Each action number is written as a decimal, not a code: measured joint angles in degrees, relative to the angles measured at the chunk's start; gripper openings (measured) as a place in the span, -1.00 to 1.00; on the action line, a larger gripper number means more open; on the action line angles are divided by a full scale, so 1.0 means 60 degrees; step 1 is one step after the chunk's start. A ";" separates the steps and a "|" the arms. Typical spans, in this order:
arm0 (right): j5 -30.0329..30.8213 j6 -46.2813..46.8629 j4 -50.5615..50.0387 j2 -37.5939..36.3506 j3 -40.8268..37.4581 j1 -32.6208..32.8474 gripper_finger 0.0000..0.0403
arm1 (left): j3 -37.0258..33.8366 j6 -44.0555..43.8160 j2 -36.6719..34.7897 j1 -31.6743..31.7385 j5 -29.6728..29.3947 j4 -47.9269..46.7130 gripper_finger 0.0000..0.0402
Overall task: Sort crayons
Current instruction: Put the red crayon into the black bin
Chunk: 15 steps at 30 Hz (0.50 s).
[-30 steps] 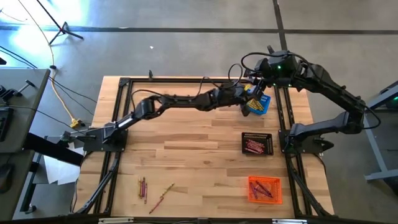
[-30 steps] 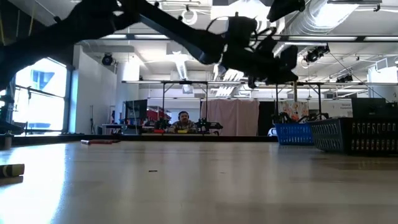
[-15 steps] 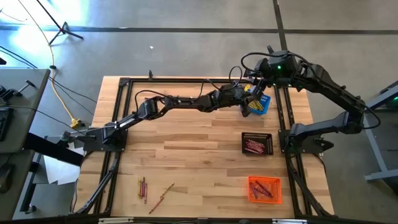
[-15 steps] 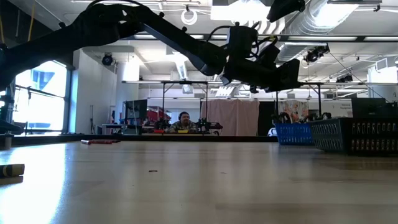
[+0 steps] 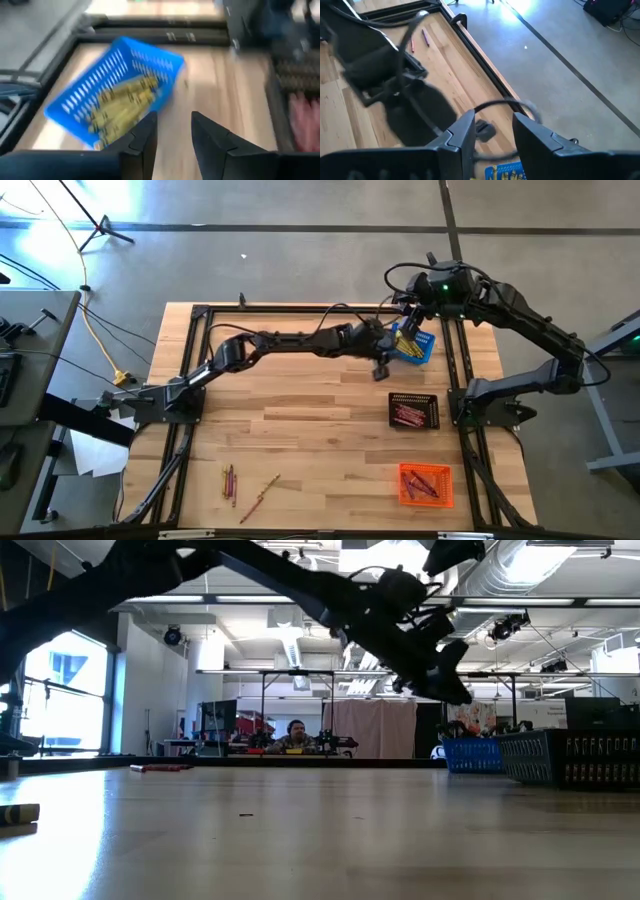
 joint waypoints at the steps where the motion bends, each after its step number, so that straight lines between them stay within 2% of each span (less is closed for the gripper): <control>1: 0.0000 0.0000 0.0020 0.0000 0.0000 0.0000 -0.42 | 0.0000 0.0193 -0.0111 -0.0057 -0.0021 -0.0376 -0.50; 6: -0.0015 -0.0046 -0.0030 -0.0004 0.0000 0.0001 -0.42 | -0.0022 0.0608 -0.0785 -0.0254 -0.0217 -0.3274 -0.55; 8: -0.0396 -0.0471 -0.0309 -0.0006 0.0004 0.0000 -0.42 | -0.0372 0.0607 -0.1079 -0.0311 -0.0351 -0.4318 -0.56; 11: -0.0817 -0.0424 -0.0864 0.0026 0.0000 0.0004 -0.42 | -0.1772 0.0211 -0.1876 -0.0387 -0.0697 -0.5630 -0.57; 15: -0.0830 -0.0246 -0.1023 0.0101 0.0000 0.0001 -0.42 | -0.4797 -0.1168 -0.3832 -0.0567 -0.1317 -0.5137 -0.57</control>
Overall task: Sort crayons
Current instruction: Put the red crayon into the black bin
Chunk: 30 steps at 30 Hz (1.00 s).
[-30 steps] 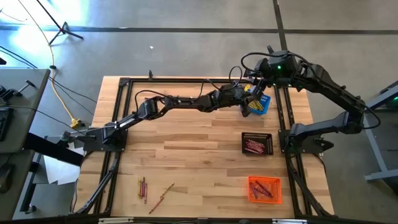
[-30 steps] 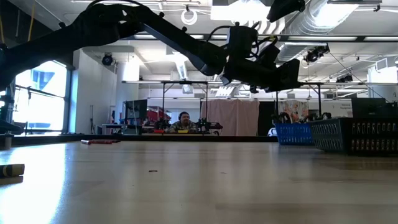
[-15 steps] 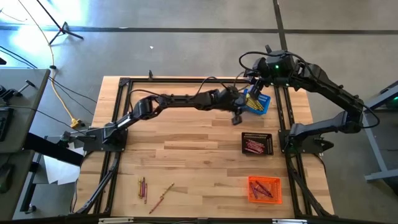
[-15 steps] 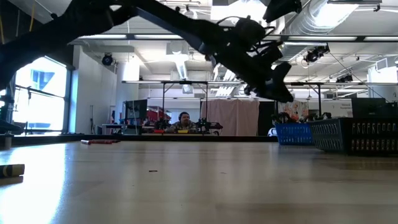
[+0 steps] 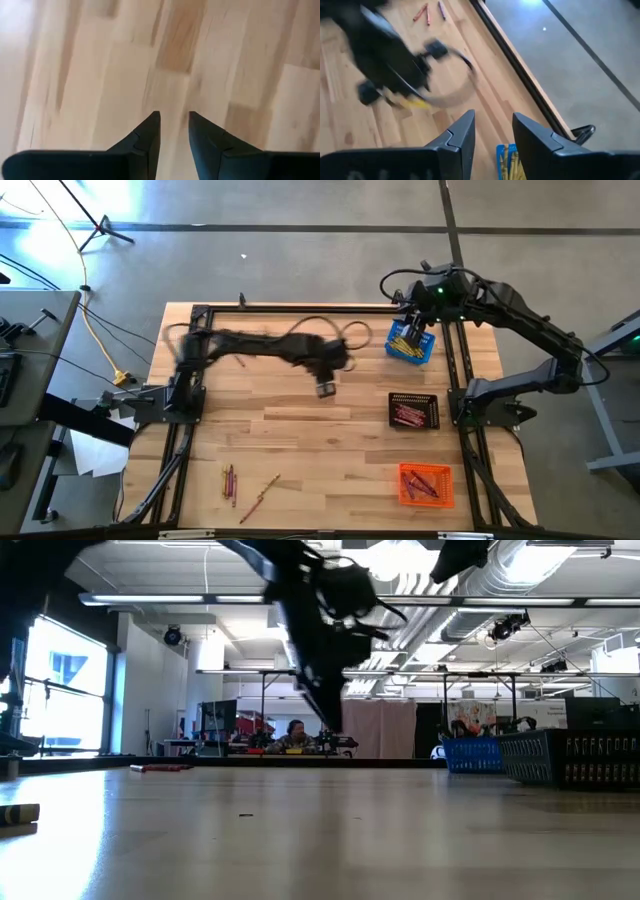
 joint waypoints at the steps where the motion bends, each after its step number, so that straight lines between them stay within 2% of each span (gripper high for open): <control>1: -0.0001 -0.0032 0.0008 0.0021 0.0002 -0.0001 -0.42 | -0.0800 -0.0420 -0.0603 -0.0078 -0.0090 0.0362 -0.57; 6: -0.0086 -0.0449 0.0011 0.0229 0.0004 -0.0001 -0.42 | -0.4094 -0.2877 -0.3489 -0.0766 -0.0948 0.1209 -0.57; 10: -0.0150 -0.0404 0.0036 0.0647 0.0004 -0.0001 -0.42 | -0.5637 -0.4582 -0.5291 -0.1294 -0.1686 0.0637 -0.57; 12: -0.0150 -0.0167 0.0016 0.0916 0.0004 -0.0001 -0.42 | -0.6128 -0.5410 -0.5915 -0.1509 -0.1716 0.0090 -0.57; 16: -0.0150 -0.0078 -0.0167 0.1480 0.0004 -0.0001 -0.42 | -0.6606 -0.6171 -0.6795 -0.2074 -0.1152 -0.0975 -0.57; 20: -0.0239 -0.0080 -0.0422 0.2018 0.0004 0.0002 -0.42 | -0.6642 -0.7818 -0.7177 -0.2829 -0.0442 -0.1958 -0.58; 22: -0.0252 -0.0079 -0.0535 0.2236 0.0004 0.0002 -0.42 | -0.6638 -0.9055 -0.7221 -0.3225 -0.0769 -0.2433 -0.58; 25: -0.0296 -0.0263 -0.0502 0.2567 0.0004 0.0002 -0.42 | -0.6638 -1.0382 -0.7225 -0.3621 -0.1832 -0.2950 -0.58; 30: -0.0300 -0.0527 -0.0432 0.3075 0.0004 0.0002 -0.42 | -0.6638 -1.0433 -0.7120 -0.3494 -0.2836 -0.3559 -0.58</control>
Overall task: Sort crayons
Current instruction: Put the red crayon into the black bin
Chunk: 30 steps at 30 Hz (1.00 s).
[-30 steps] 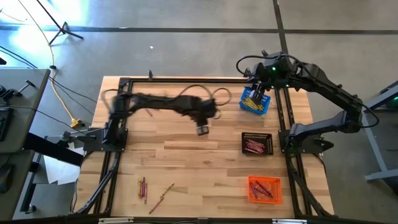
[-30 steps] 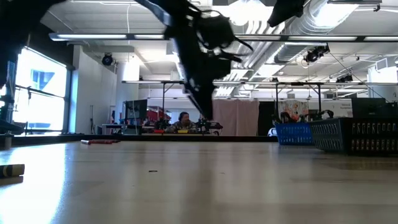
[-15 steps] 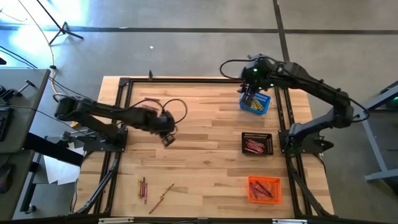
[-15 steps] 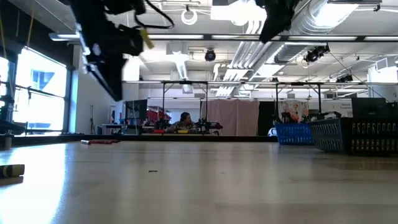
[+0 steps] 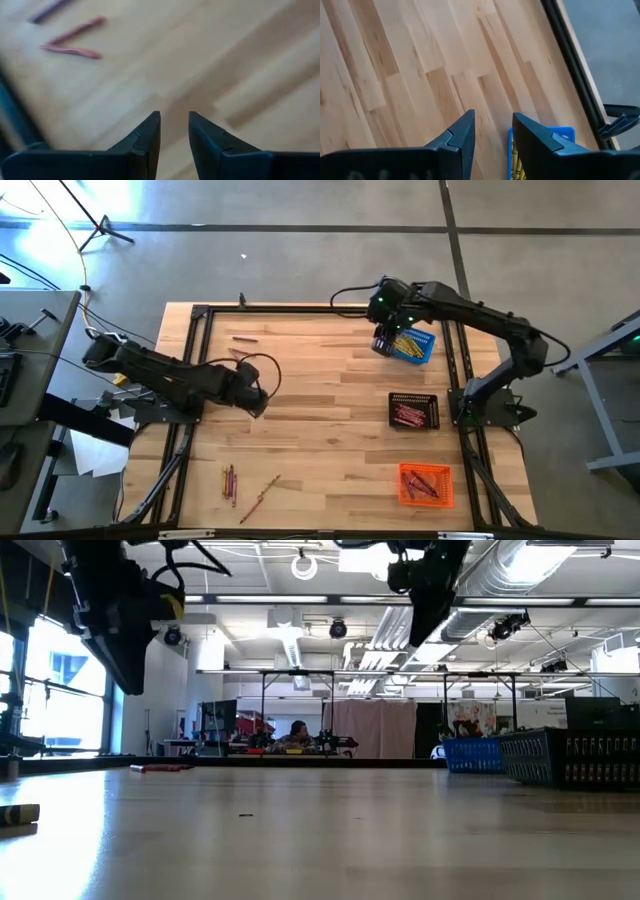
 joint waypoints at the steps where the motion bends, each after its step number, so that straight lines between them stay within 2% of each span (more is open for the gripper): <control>1: 0.0000 -0.0018 0.0003 0.0104 0.0000 0.0000 -0.42 | 0.0000 -0.0006 0.0049 0.0153 -0.0165 -0.0196 -0.58; 4: -0.0007 -0.0034 0.0006 0.0344 0.0000 0.0000 -0.42 | 0.0000 -0.0583 0.0109 0.0862 -0.0786 -0.0781 -0.58; 7: -0.0024 -0.0054 0.0017 0.0538 0.0000 0.0000 -0.42 | 0.0000 -0.0587 0.0131 0.1770 -0.0946 -0.0932 -0.58; 11: -0.0027 -0.0285 0.0013 0.0664 0.0000 0.0000 -0.42 | 0.0000 0.1705 0.0156 0.2865 -0.0960 -0.0607 -0.58; 17: -0.0025 -0.0464 0.0028 0.0664 0.0000 0.0000 -0.42 | 0.0000 0.5735 0.0459 0.4487 -0.0320 0.0750 -0.58; 24: -0.0025 -0.0557 -0.0033 0.0664 0.0000 0.0000 -0.42 | 0.0007 0.8035 0.1408 0.6170 0.0663 0.1641 -0.58; 30: -0.0022 -0.0776 -0.0071 0.0664 0.0000 0.0000 -0.42 | 0.0007 0.9424 0.2559 0.6933 0.0724 0.1834 -0.58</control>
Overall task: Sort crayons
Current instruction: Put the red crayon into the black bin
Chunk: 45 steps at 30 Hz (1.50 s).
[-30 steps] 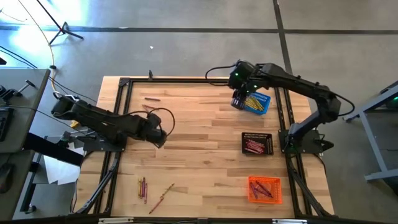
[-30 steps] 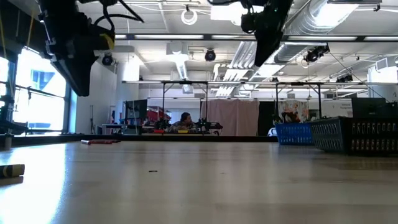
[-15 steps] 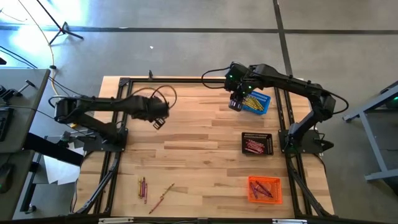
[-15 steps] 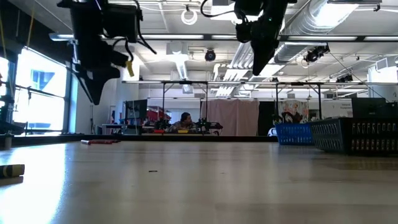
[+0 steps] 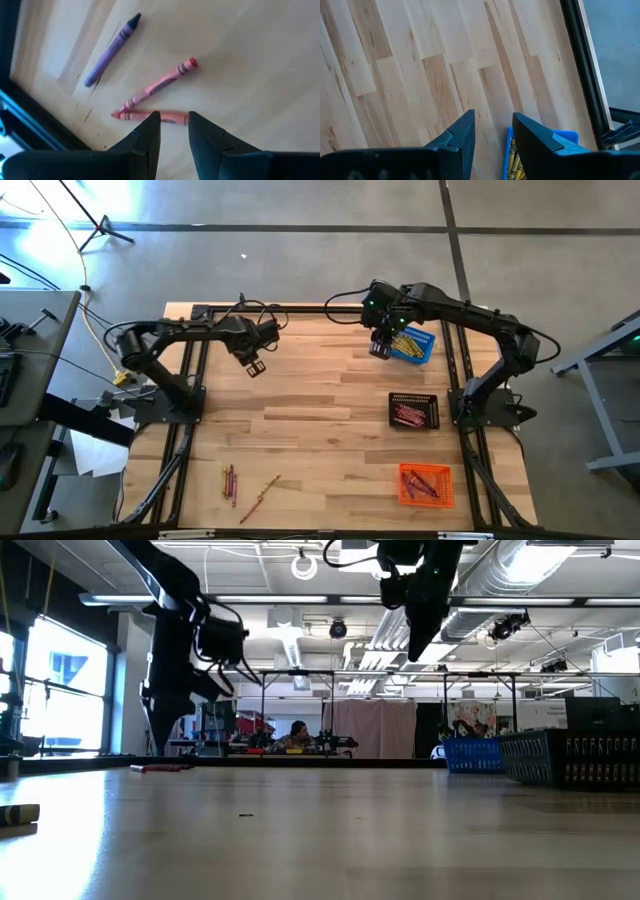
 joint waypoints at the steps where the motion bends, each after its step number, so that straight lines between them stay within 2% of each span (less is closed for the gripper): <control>1: 0.0000 -0.0043 0.0000 0.0000 0.0000 -0.0004 -0.42 | 0.0000 0.0195 0.0175 0.0081 -0.0006 0.0136 -0.58; 10: 0.0004 -0.0141 0.0050 0.0000 0.0000 0.0000 -0.42 | 0.0007 0.1661 0.1417 0.0641 0.0035 0.1117 -0.58; 18: 0.0004 -0.0153 0.0183 0.0000 0.0000 0.0000 -0.42 | 0.0036 0.2286 0.1645 0.1014 0.0379 0.1359 -0.58; 22: 0.0007 -0.0211 0.0189 0.0000 0.0000 0.0000 -0.42 | 0.0027 0.1875 0.1656 0.1211 0.0962 0.1405 -0.62; 29: -0.0062 -0.0214 -0.0306 -0.0030 0.0000 0.0000 -0.42 | 0.0026 0.0970 0.1649 0.1294 0.1092 0.1414 -0.97; 37: -0.0628 0.0199 -0.0660 -0.0793 0.0000 -0.0009 -0.42 | 0.0394 0.0989 0.1687 0.1292 0.0846 0.1350 -0.99; 41: -0.0599 0.0518 -0.0615 -0.1403 0.0000 -0.0011 -0.42 | 0.1063 0.0975 0.1667 0.1171 0.1217 0.2371 -1.00; 45: -0.0269 0.0774 -0.0266 -0.2001 -0.0174 -0.0011 -0.42 | 0.1690 0.1532 0.1709 0.0940 0.2079 0.3388 -1.00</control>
